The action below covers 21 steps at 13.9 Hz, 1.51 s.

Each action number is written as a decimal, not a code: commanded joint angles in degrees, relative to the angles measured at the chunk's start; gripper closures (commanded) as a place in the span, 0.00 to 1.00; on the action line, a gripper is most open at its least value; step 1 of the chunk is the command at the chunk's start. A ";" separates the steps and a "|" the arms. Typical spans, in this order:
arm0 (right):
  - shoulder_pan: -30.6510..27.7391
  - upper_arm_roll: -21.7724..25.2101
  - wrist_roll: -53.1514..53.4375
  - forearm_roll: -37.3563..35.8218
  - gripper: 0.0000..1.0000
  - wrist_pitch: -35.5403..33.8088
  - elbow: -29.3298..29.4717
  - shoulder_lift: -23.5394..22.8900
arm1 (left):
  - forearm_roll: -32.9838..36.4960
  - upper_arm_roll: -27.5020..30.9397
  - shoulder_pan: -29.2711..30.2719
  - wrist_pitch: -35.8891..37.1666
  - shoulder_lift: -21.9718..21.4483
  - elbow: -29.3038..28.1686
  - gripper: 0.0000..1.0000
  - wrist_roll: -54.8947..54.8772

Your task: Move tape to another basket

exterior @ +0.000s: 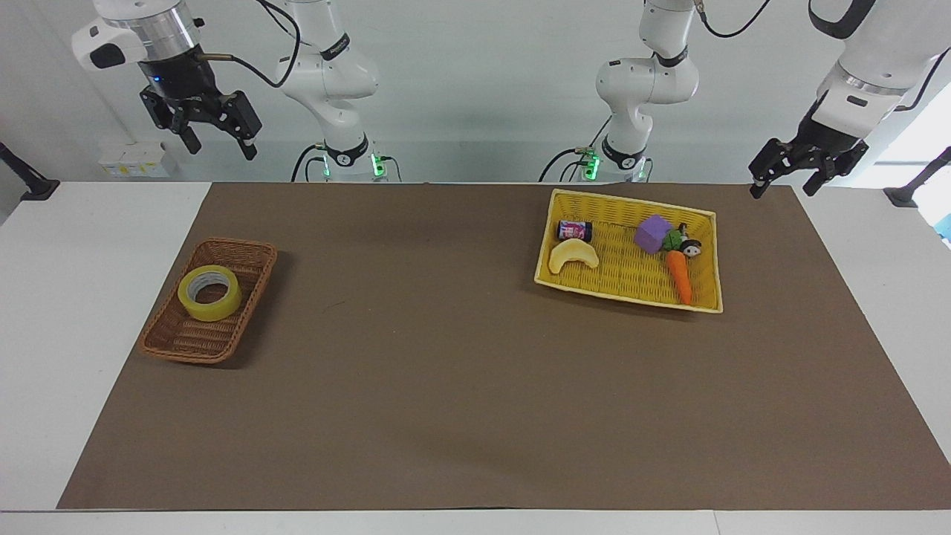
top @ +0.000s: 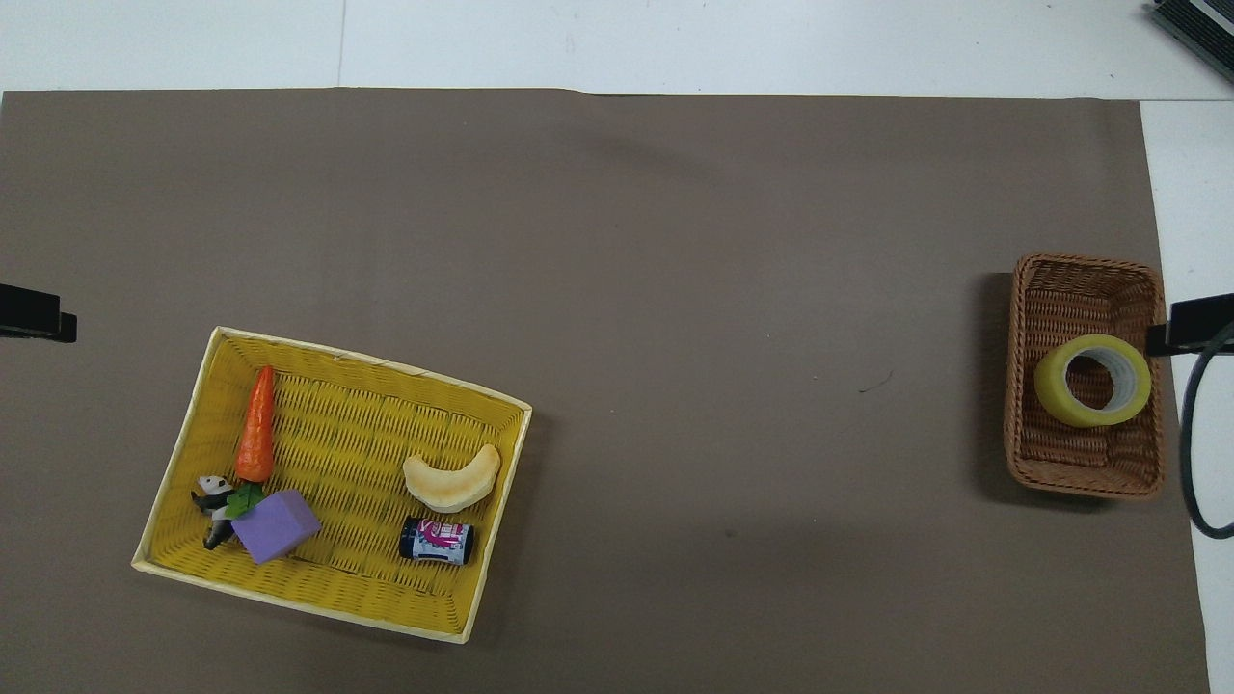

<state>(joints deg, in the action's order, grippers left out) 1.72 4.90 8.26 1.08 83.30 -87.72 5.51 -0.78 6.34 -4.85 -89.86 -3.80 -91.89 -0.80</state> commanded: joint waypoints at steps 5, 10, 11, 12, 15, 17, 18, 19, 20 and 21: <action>-1.28 -0.42 -4.56 1.20 0.00 0.46 -1.84 1.25 | 0.87 0.52 -0.87 0.83 -0.42 0.31 0.00 0.37; -0.49 -1.21 -5.44 -2.84 0.00 0.90 -2.19 1.61 | 0.87 0.52 -0.87 0.83 -0.42 0.31 0.00 0.45; -0.58 -1.21 -9.79 -2.75 0.00 0.73 -2.37 1.61 | 0.87 0.60 -0.87 0.83 -0.42 0.31 0.00 0.45; -0.49 -1.21 -12.88 -2.66 0.00 0.38 -2.72 1.78 | 0.87 0.52 -0.87 0.83 -0.42 0.31 0.00 0.37; -0.58 -1.21 -13.09 -2.66 0.00 0.46 -3.42 2.13 | 0.87 0.52 -0.87 0.83 -0.42 0.31 0.00 0.45; -1.28 -1.12 -13.09 -2.93 0.00 0.99 -5.35 2.92 | 0.87 0.52 -0.87 0.91 -0.42 0.31 0.00 0.45; -1.37 -1.03 -12.92 -2.93 0.00 1.07 -5.45 2.92 | 0.87 0.60 -0.87 0.83 -0.42 0.31 0.00 0.45; -1.37 -1.03 -12.74 -2.93 0.00 1.08 -5.45 2.92 | 0.87 0.52 -0.87 0.83 -0.42 0.31 0.00 0.37; -1.28 -1.03 -12.65 -2.84 0.00 1.08 -5.45 2.92 | 0.87 0.52 -0.87 0.83 -0.42 0.31 0.00 0.45; -1.28 -1.12 -11.61 -2.75 0.00 1.08 -5.45 2.92 | 0.87 0.52 -0.87 0.83 -0.42 0.31 0.00 0.45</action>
<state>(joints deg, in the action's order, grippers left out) 1.01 4.25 -3.21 -1.02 83.40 -90.97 6.55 -0.78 6.34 -4.85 -89.86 -3.80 -91.89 -0.80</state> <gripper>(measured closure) 0.000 0.000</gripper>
